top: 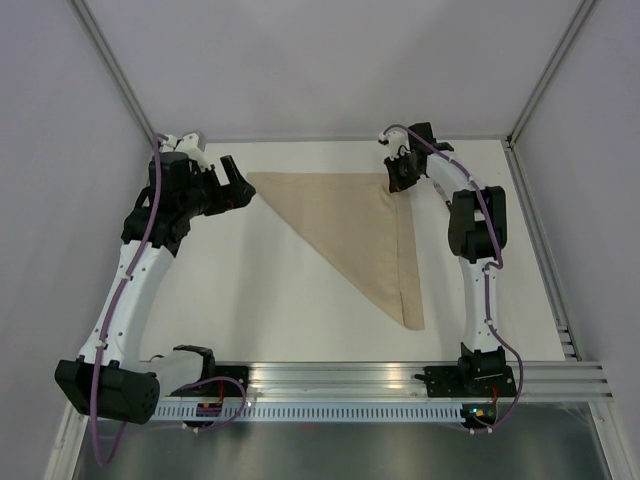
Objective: Fold the napkin, place the utensils inside, and roll it up
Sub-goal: Fold the napkin
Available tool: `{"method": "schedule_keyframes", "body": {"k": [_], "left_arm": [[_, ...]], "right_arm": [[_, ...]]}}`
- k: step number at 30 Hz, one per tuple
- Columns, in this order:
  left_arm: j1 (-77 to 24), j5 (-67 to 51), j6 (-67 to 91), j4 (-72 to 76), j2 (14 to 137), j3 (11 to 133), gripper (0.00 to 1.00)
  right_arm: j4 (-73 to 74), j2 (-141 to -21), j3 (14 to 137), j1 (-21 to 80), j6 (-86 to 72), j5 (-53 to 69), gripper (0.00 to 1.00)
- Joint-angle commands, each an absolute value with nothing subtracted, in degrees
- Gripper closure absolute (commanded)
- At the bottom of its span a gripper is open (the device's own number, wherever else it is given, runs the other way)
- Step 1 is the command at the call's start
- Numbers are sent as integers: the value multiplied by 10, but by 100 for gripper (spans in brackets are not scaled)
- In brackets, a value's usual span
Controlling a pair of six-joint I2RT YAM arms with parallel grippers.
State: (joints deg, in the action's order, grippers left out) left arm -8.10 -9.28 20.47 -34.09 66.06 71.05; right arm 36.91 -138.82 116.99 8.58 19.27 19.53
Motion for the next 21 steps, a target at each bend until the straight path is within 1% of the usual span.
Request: {"method": "schedule_keyframes", "body": {"k": [1,4,10,15,18,19,21], "left_arm": [[-80,-101,194,-323,662,709,1],[-80,-100,194,-323,662,709,1],[-80,-100,193,-323,662,708,1],[-80,-99,193,-323,661,708,1],[-80,-101,192,-323,661,708,1],[-79,-100,192,-323,661,708,2],[-80,-101,192,-323,661,708,1]], "right_arm": [[379,-1383,1189,96,190,207,98],[383,-1378,1188,100,191,214,99],[383,-1361,1177,106,192,226,99],[387,-1351,1172,112,192,233,97],[378,-1346,1165,115,188,231,90],[376,-1345,1159,115,186,231,85],[373,-1343,1158,115,184,233,80]]}}
